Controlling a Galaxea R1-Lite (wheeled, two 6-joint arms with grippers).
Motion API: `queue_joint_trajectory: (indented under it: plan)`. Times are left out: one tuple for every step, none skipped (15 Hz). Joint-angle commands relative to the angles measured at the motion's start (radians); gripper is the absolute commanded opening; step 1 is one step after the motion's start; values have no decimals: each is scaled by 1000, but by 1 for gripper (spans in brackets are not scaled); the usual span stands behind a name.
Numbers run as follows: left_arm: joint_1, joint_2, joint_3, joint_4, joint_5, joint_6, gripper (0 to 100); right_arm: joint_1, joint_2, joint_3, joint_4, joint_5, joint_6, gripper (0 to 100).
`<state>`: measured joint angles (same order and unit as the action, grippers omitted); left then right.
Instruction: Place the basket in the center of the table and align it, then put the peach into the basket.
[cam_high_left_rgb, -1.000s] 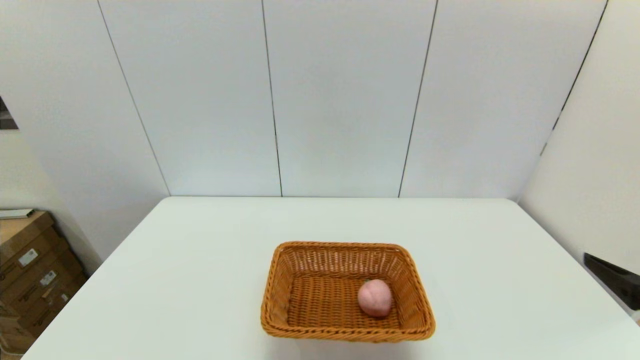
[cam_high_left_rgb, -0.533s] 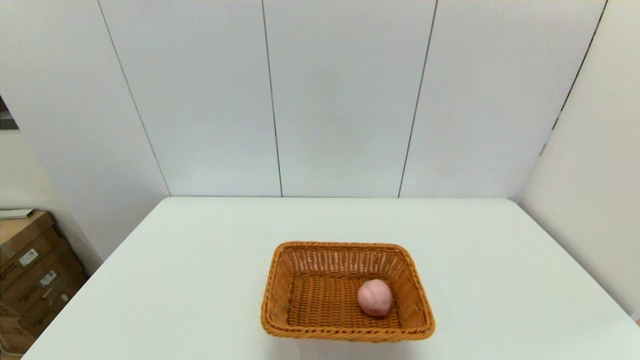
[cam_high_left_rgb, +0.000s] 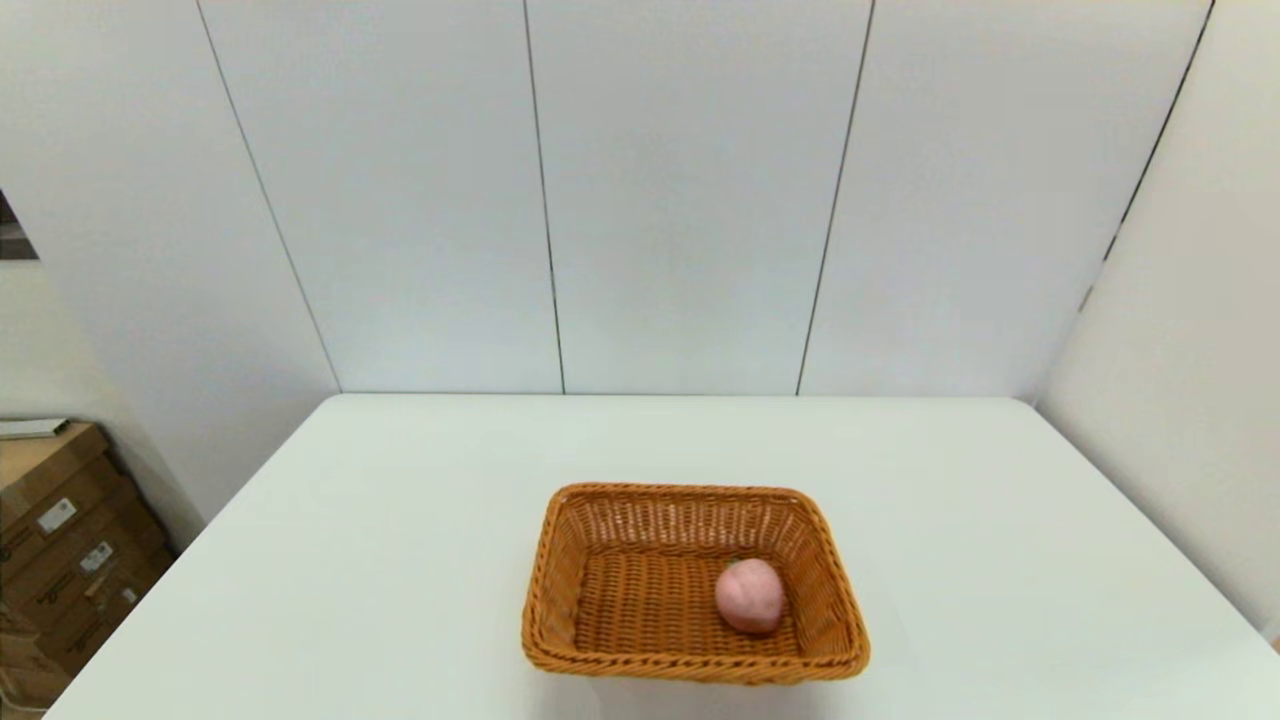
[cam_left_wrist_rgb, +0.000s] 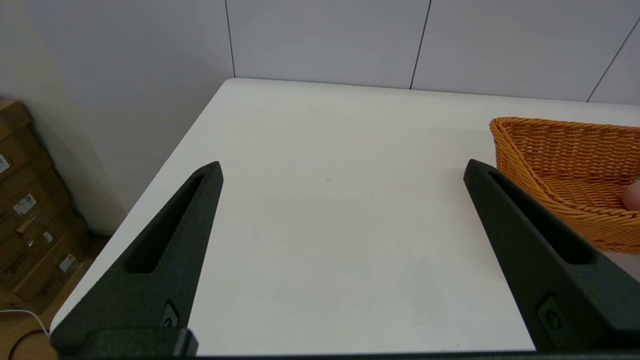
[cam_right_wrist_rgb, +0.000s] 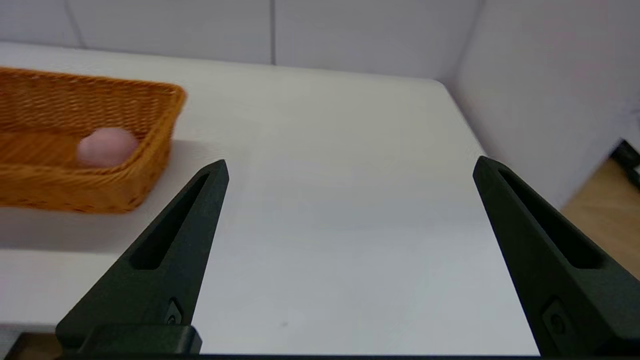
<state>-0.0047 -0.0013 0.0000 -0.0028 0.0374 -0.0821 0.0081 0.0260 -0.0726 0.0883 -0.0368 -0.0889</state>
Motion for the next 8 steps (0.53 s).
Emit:
queue_joint_trajectory:
  plan:
    - [0, 0, 0, 0, 1, -1, 100, 0, -26, 56, -47, 63, 5, 100]
    - [0, 0, 0, 0, -1, 1, 100, 0, -26, 57, -50, 63, 5, 100]
    - [0, 0, 0, 0, -1, 1, 100, 0, -26, 57, -50, 63, 6, 100]
    - [0, 0, 0, 0, -1, 1, 100, 0, -26, 57, -50, 63, 6, 100]
    - [0, 0, 0, 0, 1, 1, 100, 0, -26, 57, -51, 63, 6, 100]
    - [0, 0, 0, 0, 1, 1, 100, 0, -26, 57, -51, 63, 8, 100]
    - [0, 0, 0, 0, -1, 1, 100, 0, -26, 57, -51, 63, 8, 100]
    - [0, 0, 0, 0, 1, 1, 100, 0, -26, 59, -53, 63, 9, 100]
